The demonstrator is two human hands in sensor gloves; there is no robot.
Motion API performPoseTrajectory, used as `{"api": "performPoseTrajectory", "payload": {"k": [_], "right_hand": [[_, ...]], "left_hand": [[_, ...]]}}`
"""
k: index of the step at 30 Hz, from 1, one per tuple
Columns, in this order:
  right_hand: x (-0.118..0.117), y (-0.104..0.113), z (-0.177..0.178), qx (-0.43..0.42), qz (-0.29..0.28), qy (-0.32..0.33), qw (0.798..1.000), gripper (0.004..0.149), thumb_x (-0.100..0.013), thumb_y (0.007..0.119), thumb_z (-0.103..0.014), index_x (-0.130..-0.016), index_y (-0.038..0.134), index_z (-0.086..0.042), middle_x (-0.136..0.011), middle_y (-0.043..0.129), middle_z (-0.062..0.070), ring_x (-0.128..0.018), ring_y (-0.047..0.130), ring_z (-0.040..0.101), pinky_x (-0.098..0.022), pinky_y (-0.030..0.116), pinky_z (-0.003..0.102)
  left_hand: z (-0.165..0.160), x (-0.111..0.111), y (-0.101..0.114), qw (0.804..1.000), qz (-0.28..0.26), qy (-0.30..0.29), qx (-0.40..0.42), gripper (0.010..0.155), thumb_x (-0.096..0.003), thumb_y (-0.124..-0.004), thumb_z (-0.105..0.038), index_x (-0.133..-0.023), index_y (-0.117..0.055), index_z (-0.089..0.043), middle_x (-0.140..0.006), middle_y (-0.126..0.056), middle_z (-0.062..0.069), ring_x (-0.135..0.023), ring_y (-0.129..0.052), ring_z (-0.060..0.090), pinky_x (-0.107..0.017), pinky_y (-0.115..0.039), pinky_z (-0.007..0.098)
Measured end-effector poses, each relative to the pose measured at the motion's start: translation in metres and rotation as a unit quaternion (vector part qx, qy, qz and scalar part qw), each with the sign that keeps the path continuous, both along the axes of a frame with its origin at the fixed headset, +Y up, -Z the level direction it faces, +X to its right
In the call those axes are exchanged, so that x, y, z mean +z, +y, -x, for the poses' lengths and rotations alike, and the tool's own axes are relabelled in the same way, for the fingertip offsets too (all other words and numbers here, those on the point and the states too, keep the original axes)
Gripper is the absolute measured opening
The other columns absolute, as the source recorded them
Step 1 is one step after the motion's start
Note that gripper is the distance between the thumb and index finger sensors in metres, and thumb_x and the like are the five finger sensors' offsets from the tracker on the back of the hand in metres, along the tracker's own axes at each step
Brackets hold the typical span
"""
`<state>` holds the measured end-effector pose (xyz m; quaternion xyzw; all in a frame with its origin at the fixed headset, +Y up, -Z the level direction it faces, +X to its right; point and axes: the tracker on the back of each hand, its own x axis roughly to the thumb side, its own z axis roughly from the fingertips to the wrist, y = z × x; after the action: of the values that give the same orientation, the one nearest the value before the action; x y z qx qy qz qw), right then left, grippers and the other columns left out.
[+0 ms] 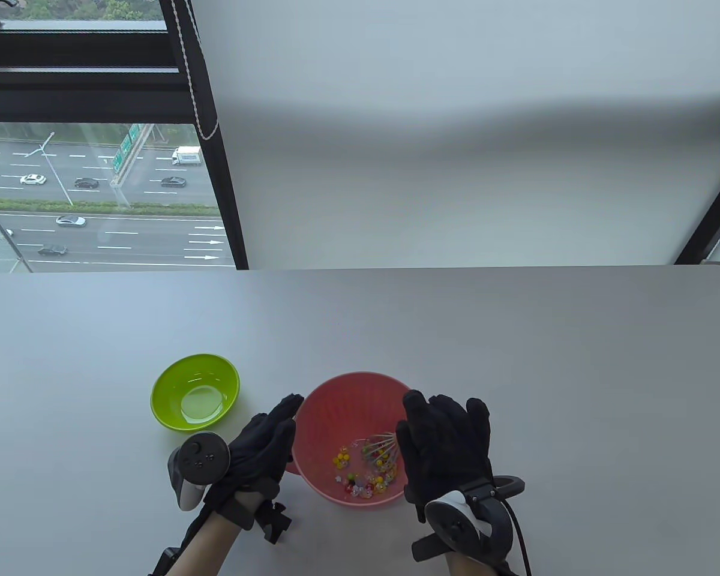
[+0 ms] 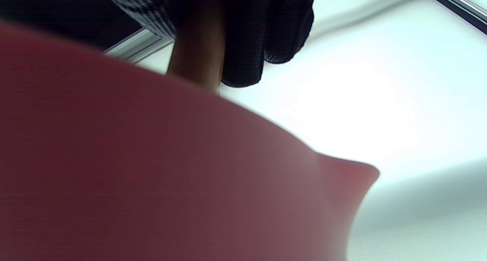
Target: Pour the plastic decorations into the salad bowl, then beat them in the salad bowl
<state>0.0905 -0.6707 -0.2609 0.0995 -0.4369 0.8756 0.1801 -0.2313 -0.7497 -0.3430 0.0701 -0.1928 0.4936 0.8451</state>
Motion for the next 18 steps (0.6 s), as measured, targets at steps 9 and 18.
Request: {"api": "performPoseTrajectory", "payload": {"k": [9, 18], "right_hand": [[-0.001, -0.001, -0.001, -0.019, 0.010, 0.013, 1.000, 0.057, -0.059, 0.069, -0.058, -0.109, 0.051, -0.037, -0.080, 0.091, -0.014, -0.086, 0.080, 0.016, -0.080, 0.039, 0.050], [-0.004, -0.008, 0.010, -0.013, 0.028, 0.028, 0.999, 0.057, -0.056, 0.073, -0.060, -0.106, 0.056, -0.038, -0.084, 0.090, -0.017, -0.088, 0.081, 0.014, -0.080, 0.041, 0.049]], "left_hand": [[0.000, 0.000, 0.000, 1.000, 0.000, 0.000, 0.000, 0.063, -0.0585, -0.052, -0.062, -0.109, -0.062, -0.027, -0.060, -0.093, -0.002, -0.074, -0.086, 0.031, -0.078, -0.045, 0.059], [0.000, 0.000, 0.000, 1.000, 0.000, 0.000, 0.000, 0.063, -0.0585, -0.052, -0.062, -0.109, -0.062, -0.026, -0.060, -0.093, -0.002, -0.074, -0.086, 0.031, -0.078, -0.046, 0.059]]}}
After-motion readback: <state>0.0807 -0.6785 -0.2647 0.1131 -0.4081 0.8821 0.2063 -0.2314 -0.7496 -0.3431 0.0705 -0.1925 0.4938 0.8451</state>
